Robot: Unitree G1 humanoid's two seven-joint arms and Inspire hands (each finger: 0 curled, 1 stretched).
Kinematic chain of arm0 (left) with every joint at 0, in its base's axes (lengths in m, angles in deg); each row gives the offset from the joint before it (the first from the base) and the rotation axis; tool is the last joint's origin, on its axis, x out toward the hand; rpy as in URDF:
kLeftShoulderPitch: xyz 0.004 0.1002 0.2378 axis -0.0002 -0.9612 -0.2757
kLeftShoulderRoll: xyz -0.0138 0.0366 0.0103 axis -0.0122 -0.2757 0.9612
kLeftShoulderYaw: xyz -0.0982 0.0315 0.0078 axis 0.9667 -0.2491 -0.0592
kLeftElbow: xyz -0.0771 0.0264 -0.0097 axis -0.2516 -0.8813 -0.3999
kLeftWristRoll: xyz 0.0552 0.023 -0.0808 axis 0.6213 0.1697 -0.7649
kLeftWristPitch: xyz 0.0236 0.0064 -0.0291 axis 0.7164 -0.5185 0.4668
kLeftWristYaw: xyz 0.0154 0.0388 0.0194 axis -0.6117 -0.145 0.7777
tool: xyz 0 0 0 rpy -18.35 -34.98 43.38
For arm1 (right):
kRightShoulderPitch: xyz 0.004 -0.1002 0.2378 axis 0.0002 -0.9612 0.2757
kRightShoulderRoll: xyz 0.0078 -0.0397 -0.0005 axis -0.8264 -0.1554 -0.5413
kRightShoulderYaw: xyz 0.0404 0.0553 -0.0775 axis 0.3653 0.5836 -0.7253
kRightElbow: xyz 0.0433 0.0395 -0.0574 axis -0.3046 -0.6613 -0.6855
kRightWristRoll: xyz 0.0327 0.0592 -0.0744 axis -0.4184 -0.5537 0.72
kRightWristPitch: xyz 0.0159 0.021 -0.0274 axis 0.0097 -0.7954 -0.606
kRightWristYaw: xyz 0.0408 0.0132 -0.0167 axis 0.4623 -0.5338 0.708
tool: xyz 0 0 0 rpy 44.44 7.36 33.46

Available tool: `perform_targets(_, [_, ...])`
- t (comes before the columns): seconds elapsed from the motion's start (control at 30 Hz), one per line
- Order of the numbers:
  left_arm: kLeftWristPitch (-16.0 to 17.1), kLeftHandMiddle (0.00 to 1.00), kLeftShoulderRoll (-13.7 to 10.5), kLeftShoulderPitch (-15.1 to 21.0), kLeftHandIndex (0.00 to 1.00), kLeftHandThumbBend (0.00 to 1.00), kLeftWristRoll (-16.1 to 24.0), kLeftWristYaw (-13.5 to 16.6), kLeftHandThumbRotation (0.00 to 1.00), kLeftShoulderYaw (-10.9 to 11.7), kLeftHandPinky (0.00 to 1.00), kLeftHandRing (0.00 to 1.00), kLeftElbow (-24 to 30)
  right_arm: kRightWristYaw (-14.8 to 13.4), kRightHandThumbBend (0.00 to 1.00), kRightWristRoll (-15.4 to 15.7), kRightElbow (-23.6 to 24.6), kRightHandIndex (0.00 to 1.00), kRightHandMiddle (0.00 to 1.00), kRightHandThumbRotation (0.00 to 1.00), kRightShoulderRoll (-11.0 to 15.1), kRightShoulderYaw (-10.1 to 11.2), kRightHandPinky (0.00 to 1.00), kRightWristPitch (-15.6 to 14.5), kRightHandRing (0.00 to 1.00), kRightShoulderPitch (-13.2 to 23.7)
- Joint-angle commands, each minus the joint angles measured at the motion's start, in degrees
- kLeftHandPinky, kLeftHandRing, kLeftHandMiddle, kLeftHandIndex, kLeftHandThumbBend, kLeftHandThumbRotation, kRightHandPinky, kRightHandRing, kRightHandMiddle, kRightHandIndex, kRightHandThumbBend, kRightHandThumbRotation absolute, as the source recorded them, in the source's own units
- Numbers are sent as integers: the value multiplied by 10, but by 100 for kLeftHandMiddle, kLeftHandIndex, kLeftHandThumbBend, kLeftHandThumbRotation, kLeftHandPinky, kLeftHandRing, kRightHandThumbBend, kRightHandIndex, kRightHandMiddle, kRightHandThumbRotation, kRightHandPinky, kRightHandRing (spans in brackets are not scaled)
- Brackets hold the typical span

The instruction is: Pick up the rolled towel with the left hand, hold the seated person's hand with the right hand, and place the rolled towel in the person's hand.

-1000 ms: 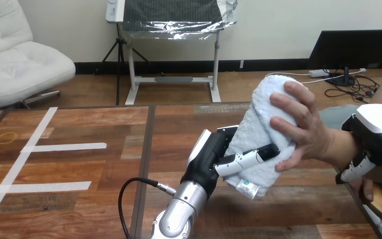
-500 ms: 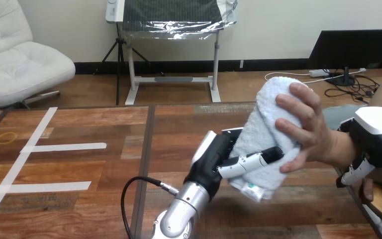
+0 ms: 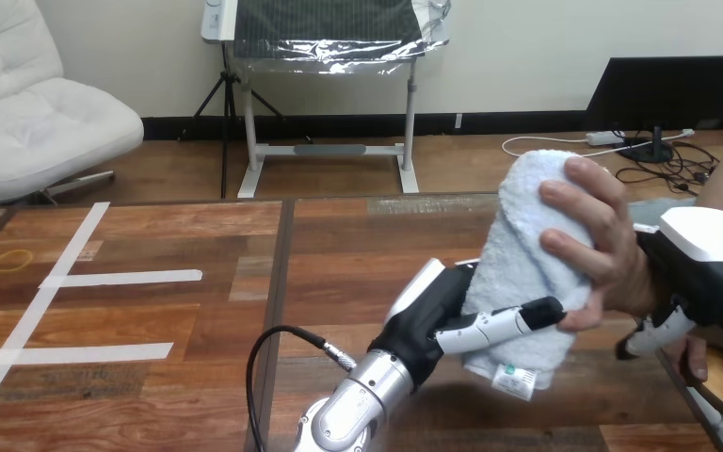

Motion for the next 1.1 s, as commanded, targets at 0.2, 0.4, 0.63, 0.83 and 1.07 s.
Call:
perform_targets(0.2, [21,81,-31,-49,86,100,-5,-13,73,-2,52,74,138,-51,78,-52,176,88,93,0,-71,84,85,-8,93,-67])
perform_targets(0.4, [26,80,-45,-91,85,99,-45,-26,73,19,56,73,188,-86,71,-57,243,87,92,0,-120,97,83,-19,92,-103])
perform_targets(0.63, [25,79,-75,-142,83,93,-81,-36,77,40,59,72,259,-157,55,-37,300,86,91,0,-199,79,81,-18,91,-144])
perform_targets(0.83, [33,78,-96,-171,83,89,-113,-52,80,53,60,71,298,-214,45,-28,319,85,91,0,-256,59,81,0,91,-169])
perform_targets(1.07, [33,77,-120,-202,81,85,-143,-71,81,68,61,71,343,-270,34,-16,327,86,93,0,-303,34,85,31,93,-195])
